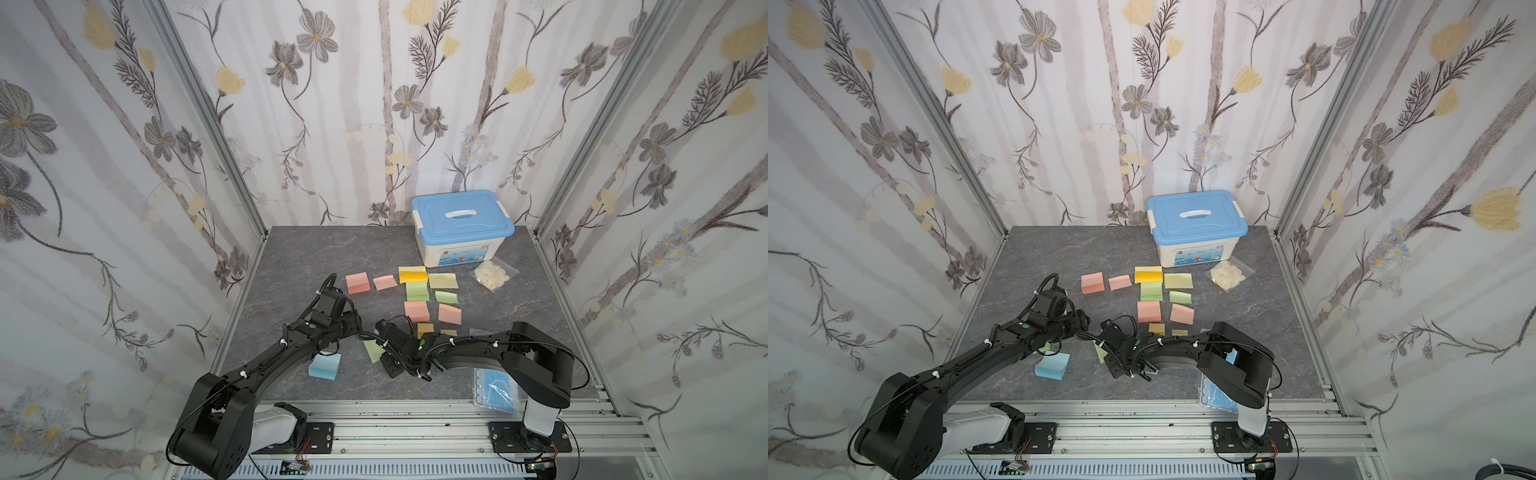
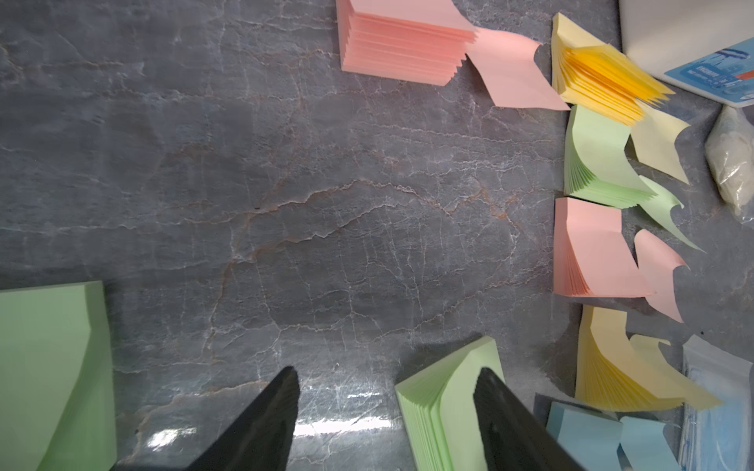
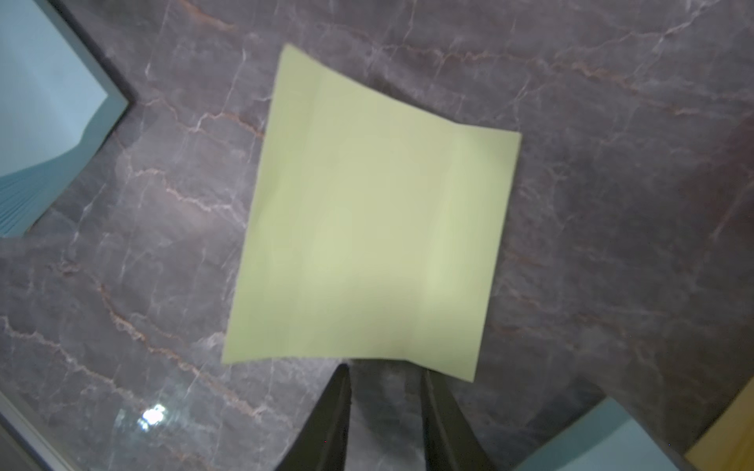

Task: Tear off pages from different memo pads
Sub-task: Adjust the memo pad at the center of the board.

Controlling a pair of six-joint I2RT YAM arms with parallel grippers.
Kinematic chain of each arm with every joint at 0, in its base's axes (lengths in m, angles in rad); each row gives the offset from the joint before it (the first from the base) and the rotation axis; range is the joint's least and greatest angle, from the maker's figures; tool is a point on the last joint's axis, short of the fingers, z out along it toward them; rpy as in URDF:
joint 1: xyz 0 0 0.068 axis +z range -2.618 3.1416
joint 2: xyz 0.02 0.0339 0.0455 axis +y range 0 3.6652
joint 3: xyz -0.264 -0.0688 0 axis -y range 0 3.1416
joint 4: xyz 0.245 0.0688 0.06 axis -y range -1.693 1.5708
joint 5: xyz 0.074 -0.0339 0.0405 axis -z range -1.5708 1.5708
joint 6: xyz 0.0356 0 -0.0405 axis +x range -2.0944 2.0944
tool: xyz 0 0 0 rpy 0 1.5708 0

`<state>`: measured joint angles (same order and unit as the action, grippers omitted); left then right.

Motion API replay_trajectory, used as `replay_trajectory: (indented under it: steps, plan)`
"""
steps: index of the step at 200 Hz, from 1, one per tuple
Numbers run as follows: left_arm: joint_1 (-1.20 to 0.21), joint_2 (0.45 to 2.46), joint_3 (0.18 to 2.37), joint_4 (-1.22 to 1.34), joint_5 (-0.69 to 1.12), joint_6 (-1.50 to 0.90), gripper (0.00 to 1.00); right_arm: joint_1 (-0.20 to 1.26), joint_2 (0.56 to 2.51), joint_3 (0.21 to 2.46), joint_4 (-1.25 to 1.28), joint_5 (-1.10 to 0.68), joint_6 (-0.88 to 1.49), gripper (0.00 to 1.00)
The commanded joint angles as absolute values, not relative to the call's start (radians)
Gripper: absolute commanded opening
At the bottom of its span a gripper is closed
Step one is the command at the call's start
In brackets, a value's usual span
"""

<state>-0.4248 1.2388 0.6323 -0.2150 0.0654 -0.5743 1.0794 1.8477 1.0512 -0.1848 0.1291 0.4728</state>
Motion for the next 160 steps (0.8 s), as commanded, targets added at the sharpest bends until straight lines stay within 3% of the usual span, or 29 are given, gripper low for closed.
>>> replay_trajectory:
  steps: [1,53,104,160]
  plan:
    - [-0.421,1.231,0.611,-0.184,0.076,-0.559,0.71,1.034,1.881,1.082,-0.206,0.097,0.441,0.32]
    - [-0.420,1.230,0.539,-0.166,0.137,-0.579,0.71,0.958,1.969,1.193,-0.206,-0.010,0.397,0.33]
    - [-0.420,1.117,0.479,-0.229,0.082,-0.572,0.70,0.959,1.915,1.188,-0.216,-0.031,0.399,0.39]
    - [-0.420,1.173,0.487,-0.201,0.112,-0.576,0.69,0.967,1.855,1.162,-0.223,-0.011,0.404,0.43]
